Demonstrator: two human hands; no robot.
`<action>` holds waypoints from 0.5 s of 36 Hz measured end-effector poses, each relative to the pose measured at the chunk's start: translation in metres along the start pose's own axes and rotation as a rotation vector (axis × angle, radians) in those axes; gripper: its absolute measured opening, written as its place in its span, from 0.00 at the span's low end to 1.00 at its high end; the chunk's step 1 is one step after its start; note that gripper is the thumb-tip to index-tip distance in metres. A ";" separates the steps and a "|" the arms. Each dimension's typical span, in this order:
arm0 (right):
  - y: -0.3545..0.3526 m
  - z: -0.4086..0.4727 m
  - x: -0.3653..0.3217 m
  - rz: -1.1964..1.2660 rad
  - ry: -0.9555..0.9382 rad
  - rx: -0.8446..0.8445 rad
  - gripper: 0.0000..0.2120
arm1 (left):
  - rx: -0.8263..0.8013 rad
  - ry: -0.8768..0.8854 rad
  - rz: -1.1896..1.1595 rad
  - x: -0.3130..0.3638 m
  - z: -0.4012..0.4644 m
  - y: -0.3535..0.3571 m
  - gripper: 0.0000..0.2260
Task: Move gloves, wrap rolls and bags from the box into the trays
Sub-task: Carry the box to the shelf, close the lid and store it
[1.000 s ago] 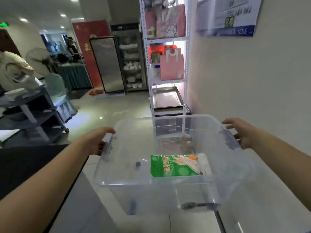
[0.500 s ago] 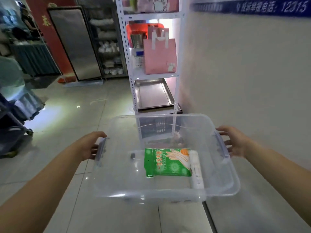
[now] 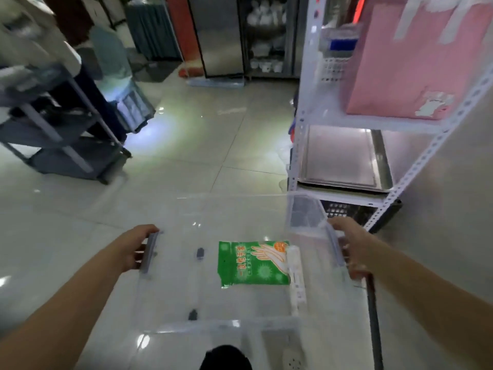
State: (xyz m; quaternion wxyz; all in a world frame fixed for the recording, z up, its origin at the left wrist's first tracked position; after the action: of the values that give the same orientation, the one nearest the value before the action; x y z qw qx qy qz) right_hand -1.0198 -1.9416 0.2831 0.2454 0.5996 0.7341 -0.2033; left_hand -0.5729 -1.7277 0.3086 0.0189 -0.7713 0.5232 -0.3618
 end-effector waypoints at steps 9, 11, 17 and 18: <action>0.194 0.111 -0.137 -0.079 -0.057 -0.120 0.12 | 0.165 -0.073 -0.227 0.049 0.115 -0.103 0.15; 0.230 0.140 -0.160 -0.094 -0.065 -0.123 0.17 | 0.166 -0.052 -0.263 0.070 0.150 -0.117 0.14; 0.310 0.186 -0.233 -0.030 -0.103 -0.049 0.24 | 0.143 -0.038 -0.347 0.156 0.244 -0.148 0.17; 0.320 0.190 -0.246 -0.009 -0.122 -0.036 0.23 | 0.133 -0.032 -0.353 0.174 0.260 -0.151 0.17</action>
State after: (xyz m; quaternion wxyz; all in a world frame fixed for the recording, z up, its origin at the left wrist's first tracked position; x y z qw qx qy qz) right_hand -0.6443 -2.1829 0.2794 0.2995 0.5785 0.7239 -0.2272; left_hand -0.2695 -1.8930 0.2724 0.0144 -0.8538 0.3543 -0.3812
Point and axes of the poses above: each hand's wrist, its own z-axis towards the middle knuckle, its own y-axis out of the palm, x = y × z, the point moved 5 cm from there along z, towards the middle knuckle, and after that the axes turned 8 degrees about z, right-handed, at the moved point
